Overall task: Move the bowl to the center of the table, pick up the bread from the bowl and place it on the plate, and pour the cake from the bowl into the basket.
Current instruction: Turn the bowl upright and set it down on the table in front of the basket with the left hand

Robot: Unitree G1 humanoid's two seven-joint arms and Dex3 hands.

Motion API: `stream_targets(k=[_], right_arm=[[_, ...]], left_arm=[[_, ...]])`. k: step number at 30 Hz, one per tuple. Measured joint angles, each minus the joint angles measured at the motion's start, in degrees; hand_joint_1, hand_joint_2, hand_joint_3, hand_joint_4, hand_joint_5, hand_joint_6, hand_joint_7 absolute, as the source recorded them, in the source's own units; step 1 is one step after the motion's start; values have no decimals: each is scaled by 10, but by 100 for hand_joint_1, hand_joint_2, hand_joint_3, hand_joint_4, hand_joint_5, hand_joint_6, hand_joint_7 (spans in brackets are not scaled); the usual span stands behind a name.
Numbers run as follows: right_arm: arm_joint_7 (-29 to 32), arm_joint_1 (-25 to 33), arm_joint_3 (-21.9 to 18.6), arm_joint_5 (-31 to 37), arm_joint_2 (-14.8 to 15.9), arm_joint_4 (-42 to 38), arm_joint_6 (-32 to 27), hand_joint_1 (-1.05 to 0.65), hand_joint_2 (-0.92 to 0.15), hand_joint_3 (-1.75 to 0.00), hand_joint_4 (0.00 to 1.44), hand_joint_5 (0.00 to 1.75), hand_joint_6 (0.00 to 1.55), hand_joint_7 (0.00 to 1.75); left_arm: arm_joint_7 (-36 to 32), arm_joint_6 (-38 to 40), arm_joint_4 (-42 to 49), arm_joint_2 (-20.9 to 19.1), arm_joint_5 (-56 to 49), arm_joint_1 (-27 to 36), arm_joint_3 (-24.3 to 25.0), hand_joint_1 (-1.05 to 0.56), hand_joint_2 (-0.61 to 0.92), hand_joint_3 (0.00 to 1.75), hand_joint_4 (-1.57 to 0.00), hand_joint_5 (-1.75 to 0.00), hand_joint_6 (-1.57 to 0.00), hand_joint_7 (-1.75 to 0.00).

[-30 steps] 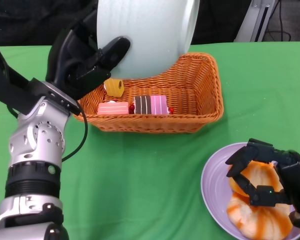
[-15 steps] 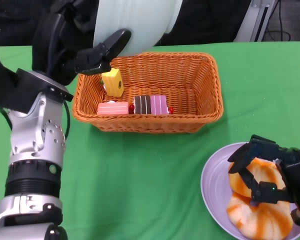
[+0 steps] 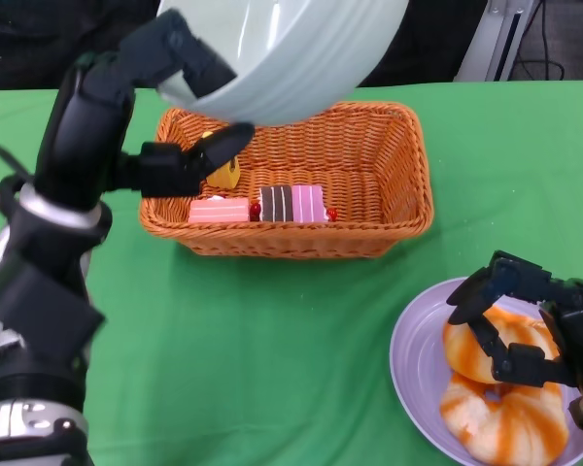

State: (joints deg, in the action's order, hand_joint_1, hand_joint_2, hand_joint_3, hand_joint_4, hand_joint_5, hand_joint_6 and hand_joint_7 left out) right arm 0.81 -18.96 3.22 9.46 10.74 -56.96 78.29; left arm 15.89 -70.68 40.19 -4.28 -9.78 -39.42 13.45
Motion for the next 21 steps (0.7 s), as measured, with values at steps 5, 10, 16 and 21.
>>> stream_targets(k=[5,10,16,21], right_arm=[[-16,0,0,-9,-1,1,-2,-8,-63,-84,83,118,72,122],[-24,0,-1,-20,-4,2,-3,-9,-65,-80,83,118,71,122],[-35,0,-2,-26,-5,5,-5,-10,-67,-76,83,120,70,125],[-40,1,-4,-29,-5,12,-7,-9,-68,-75,83,119,70,125]], left_arm=[[-72,-72,14,-9,-65,13,8,-24,92,40,-69,-175,-68,-154],[-110,-132,35,-21,-108,30,22,-16,92,44,-74,-175,-68,-157],[-137,-188,28,-21,-178,59,83,-23,90,47,-78,-175,-59,-169],[-148,-211,6,-23,-202,96,101,-28,91,50,-79,-175,-57,-174]])
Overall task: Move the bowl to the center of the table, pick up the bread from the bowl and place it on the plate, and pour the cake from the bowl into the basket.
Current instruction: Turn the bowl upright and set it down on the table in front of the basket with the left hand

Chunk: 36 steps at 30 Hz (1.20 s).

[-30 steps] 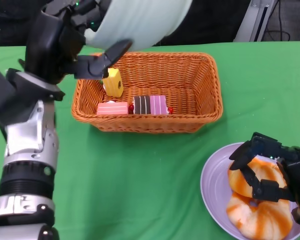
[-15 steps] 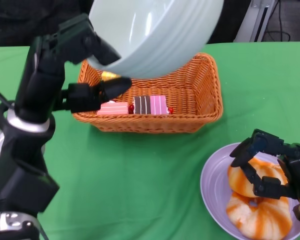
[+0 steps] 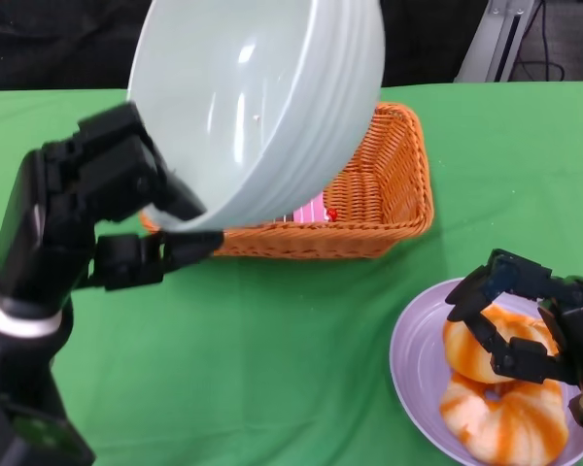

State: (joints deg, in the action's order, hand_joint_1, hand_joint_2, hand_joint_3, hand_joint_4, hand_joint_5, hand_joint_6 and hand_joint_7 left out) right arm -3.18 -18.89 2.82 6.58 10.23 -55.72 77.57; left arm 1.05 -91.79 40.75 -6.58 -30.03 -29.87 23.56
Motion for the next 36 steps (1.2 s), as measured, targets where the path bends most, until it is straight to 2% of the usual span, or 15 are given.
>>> stream_targets(k=[5,9,10,12,15,21,22,23,27,29,32,34,36], right_arm=[[-4,5,-7,-3,0,10,-5,-9,-66,-77,83,121,70,126],[-6,11,-12,-3,-1,14,-6,-8,-67,-77,83,121,70,126],[-6,12,-13,-3,-1,17,-6,-6,-64,-82,84,121,70,126],[-6,13,-14,-3,-3,24,-7,-6,-61,-88,84,121,70,126],[-6,14,-15,-3,-4,33,-18,-7,-61,-88,83,120,71,124],[-7,17,-18,-2,-6,44,-26,-7,-62,-87,84,119,72,123],[-6,17,-19,-2,-6,45,-26,-8,-62,-87,84,119,72,123],[-6,17,-18,-1,-6,48,-28,-8,-62,-87,84,119,71,123],[-6,20,-19,-1,-6,52,-34,-8,-62,-87,84,119,71,123],[-6,21,-19,0,-6,53,-35,-8,-62,-87,84,119,71,123],[-7,21,-19,-1,-6,55,-36,-8,-63,-86,84,118,70,124],[-7,22,-20,-2,-5,56,-37,-8,-64,-84,84,118,70,125],[-8,23,-20,-2,-5,60,-39,-8,-65,-83,84,119,69,126]], left_arm=[[-14,-3,-26,-32,-36,46,-3,-28,87,44,-82,-175,-64,-166],[-42,-3,-34,-58,-67,79,-8,-32,92,40,-78,-174,-64,-160],[-50,-3,-35,-64,-74,86,-8,-30,92,38,-76,-175,-62,-158],[-72,-3,-35,-76,-88,102,-9,-26,92,34,-74,-175,-57,-163],[-109,-3,-39,-92,-131,123,-7,-18,92,30,-74,-175,-54,-173],[-197,-3,-65,-117,-242,137,9,-15,92,30,-72,-175,-53,-175],[-212,-3,-70,-122,-260,139,10,-15,92,27,-69,-175,-58,-161],[-228,-3,-77,-129,-280,143,10,-15,92,26,-67,-175,-61,-155],[-292,-1,-90,-150,-349,152,6,-15,92,25,-66,-175,-64,-149],[-338,10,-99,-159,-381,155,-8,-17,92,26,-65,-174,-65,-146],[-407,30,-113,-188,-414,174,-43,-24,92,26,-62,-174,-73,-125],[-452,45,-122,-214,-435,187,-76,-25,92,27,-62,-174,-74,-122],[-508,71,-131,-236,-458,195,-114,-24,92,31,-62,-175,-70,-131]])
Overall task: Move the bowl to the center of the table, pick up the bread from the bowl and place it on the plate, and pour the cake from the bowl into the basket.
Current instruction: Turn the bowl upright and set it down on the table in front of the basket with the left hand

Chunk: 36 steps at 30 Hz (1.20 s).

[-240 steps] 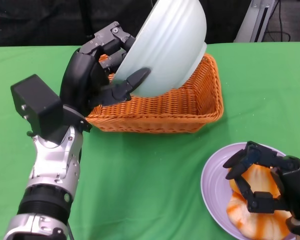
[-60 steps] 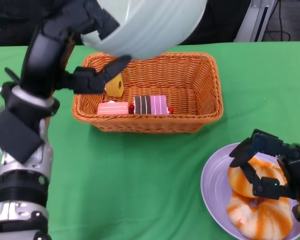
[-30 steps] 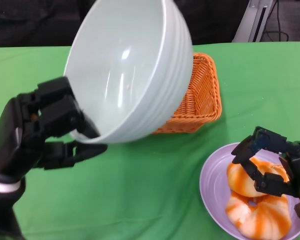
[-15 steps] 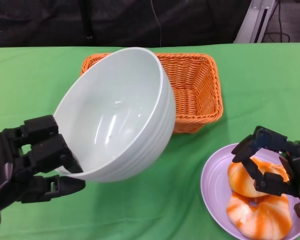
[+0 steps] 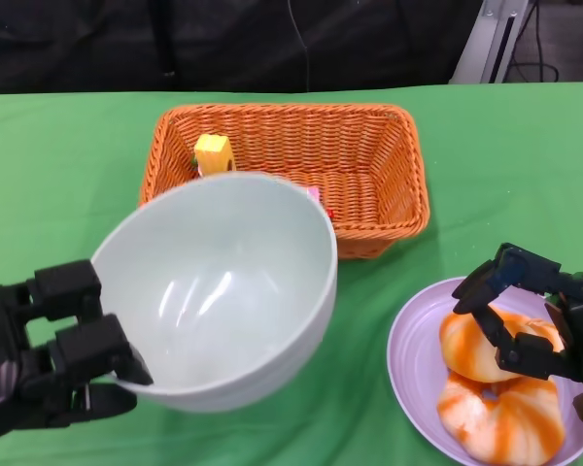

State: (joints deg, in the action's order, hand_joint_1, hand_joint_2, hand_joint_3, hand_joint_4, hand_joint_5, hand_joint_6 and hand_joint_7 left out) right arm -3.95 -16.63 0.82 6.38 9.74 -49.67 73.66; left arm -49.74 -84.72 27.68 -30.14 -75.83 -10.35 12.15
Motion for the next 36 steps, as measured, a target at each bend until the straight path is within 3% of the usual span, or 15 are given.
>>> stream_targets(k=[5,12,14,18,21,24,26,29,34,36], right_arm=[[-2,8,0,-3,0,24,-17,-7,-61,-90,84,117,71,124],[-2,22,0,-3,0,48,-36,-7,-61,-90,84,117,70,124],[-2,23,0,-3,0,54,-38,-8,-61,-90,84,117,70,124],[-2,24,0,-2,0,58,-39,-8,-61,-90,84,116,70,123],[-3,24,0,-3,0,59,-39,-8,-61,-90,85,116,70,123],[-3,25,0,-2,0,60,-39,-7,-62,-89,85,116,70,123],[-2,25,0,-3,0,60,-39,-7,-62,-89,85,116,71,124],[-2,27,0,-2,0,61,-39,-7,-61,-91,85,116,70,125],[-2,35,0,-2,0,70,-42,-6,-59,-95,85,117,70,127],[-2,39,0,-2,0,73,-44,-7,-58,-95,85,117,69,127]], left_arm=[[-136,71,-20,-59,-39,12,-108,-25,92,40,-63,-175,-48,-170],[-254,156,-29,-124,-52,14,-235,-28,92,38,-62,-175,-45,-172],[-281,175,-29,-139,-53,13,-265,-27,92,31,-62,-175,-51,-161],[-322,205,-30,-161,-55,11,-318,-27,92,30,-62,-175,-53,-157],[-354,244,-31,-171,-67,0,-354,-28,92,13,-63,-175,-69,-120],[-377,276,-31,-174,-76,-10,-390,-27,92,8,-63,-175,-74,-112],[-379,294,-31,-174,-77,-14,-408,-19,92,17,-64,-175,-56,-152],[-380,317,-31,-174,-76,-25,-427,-15,92,24,-62,-175,-46,-169],[-379,346,-31,-174,-74,-38,-454,-13,92,27,-60,-175,-42,-174],[-365,354,-33,-175,-70,-42,-461,-20,92,18,-57,-175,-47,-160]])
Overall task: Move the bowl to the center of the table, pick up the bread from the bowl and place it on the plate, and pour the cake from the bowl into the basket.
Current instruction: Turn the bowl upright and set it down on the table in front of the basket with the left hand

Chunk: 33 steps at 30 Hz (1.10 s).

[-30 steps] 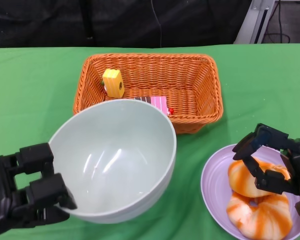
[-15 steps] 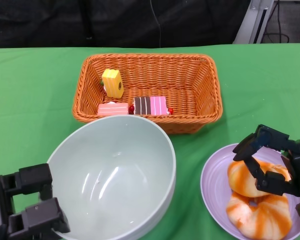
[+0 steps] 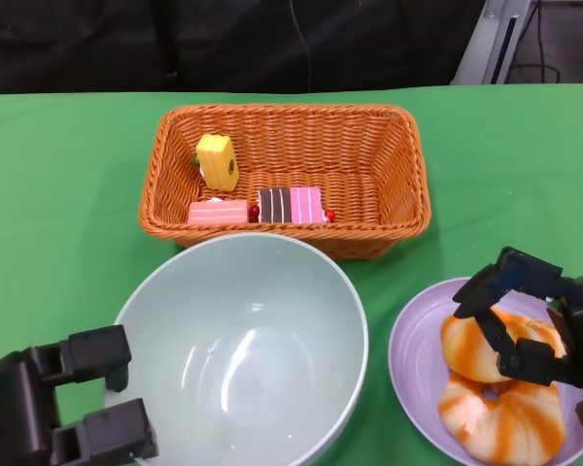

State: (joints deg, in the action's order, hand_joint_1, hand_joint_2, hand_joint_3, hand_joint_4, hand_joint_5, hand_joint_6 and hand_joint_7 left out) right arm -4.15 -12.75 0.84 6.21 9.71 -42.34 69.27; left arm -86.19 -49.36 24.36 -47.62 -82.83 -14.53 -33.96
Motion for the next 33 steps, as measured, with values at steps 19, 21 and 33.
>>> stream_targets(k=[19,21,33], right_arm=[[3,5,0,3,-6,7,0,-10,-65,-81,85,118,70,127],[5,6,0,4,-6,8,0,-10,-64,-81,85,118,70,127],[4,7,1,1,-7,12,0,-9,-63,-84,84,118,70,126]], left_arm=[[143,36,12,34,54,-43,-34,-24,92,21,-55,-175,-56,-153],[155,41,12,35,64,-43,-34,-25,92,16,-56,-175,-59,-149],[204,61,53,60,89,-51,-36,-31,88,0,-61,-150,-100,-47]])
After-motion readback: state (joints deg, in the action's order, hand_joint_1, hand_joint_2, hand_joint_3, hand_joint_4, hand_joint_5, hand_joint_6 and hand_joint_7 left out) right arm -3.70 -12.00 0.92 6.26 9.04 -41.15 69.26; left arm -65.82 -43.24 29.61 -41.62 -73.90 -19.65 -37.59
